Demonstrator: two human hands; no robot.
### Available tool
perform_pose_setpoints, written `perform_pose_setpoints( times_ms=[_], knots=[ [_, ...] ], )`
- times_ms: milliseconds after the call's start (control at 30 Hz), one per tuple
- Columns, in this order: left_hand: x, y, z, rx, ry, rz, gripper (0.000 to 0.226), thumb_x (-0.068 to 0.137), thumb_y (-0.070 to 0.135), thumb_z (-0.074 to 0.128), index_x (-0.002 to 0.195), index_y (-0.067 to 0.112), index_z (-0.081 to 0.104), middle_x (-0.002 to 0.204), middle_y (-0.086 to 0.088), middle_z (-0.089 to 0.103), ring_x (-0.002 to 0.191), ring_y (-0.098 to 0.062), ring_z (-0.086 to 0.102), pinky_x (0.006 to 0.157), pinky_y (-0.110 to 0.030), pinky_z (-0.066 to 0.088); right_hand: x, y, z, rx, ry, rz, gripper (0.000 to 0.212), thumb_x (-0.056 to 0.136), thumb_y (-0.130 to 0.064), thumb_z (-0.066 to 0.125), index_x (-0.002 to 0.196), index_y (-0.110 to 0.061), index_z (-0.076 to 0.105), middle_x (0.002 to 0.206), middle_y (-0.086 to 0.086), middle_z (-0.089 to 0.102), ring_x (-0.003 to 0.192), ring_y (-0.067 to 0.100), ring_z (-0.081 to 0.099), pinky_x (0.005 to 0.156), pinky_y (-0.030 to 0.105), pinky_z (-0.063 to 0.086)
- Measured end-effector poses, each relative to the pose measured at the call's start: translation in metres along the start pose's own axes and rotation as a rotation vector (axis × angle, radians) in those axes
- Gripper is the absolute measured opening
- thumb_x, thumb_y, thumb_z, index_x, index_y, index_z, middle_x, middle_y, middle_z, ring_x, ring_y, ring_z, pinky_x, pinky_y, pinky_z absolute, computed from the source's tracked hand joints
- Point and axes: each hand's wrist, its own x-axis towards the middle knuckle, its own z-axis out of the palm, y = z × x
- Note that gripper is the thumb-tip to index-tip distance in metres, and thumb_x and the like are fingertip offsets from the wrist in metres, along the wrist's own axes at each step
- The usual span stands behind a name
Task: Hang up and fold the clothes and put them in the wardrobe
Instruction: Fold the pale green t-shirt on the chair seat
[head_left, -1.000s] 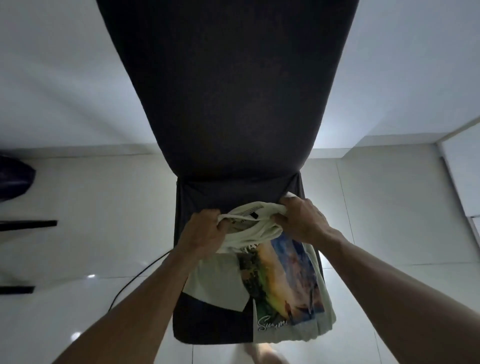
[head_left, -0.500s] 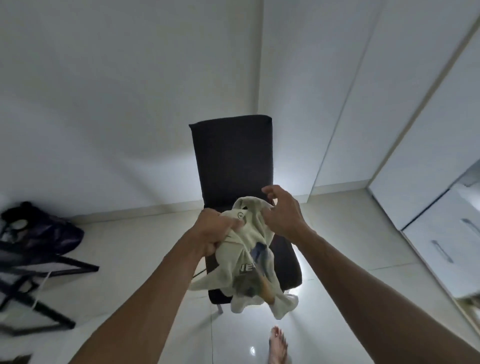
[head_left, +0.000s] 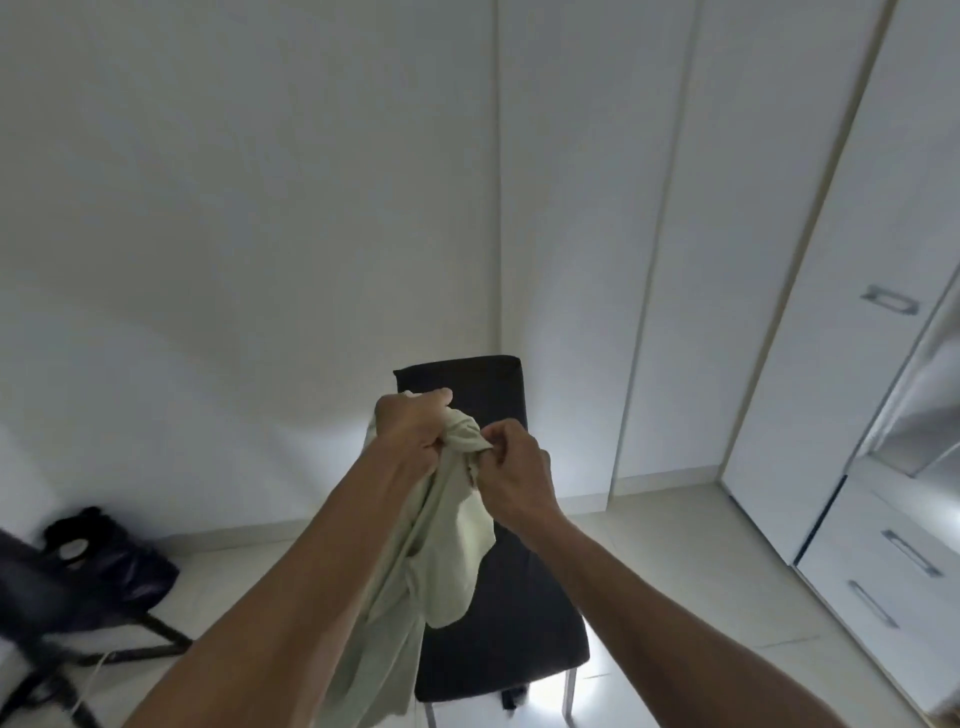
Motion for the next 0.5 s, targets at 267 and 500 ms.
perform_pose_setpoints(
  times_ms=[267,500],
  knots=[
    [-0.040,0.012,-0.029,0.121,-0.009,0.235,0.072,0.057,0.070,0.083,0.081,0.005,0.062,0.076,-0.016,0.063,0.067,-0.028,0.069,0.061,-0.039,0.062,0.017,-0.068,-0.057,0.012,-0.028,-0.225,0.029,0.106,-0.024,0.040,0.084,-0.016,0.059,0.074,-0.008,0.057,0.066,0.004,0.051,0.055,0.016,0.036],
    [-0.057,-0.006,-0.030,0.272,-0.495,0.522,0.037,0.086,0.030,0.077,0.121,0.025,0.066,0.117,0.003,0.070,0.109,-0.016,0.066,0.096,-0.043,0.055,0.025,-0.102,-0.091,-0.172,-0.447,-0.377,0.041,0.101,-0.029,0.057,0.063,-0.015,0.058,0.050,-0.011,0.043,0.042,0.003,0.036,0.047,0.018,0.033]
  ],
)
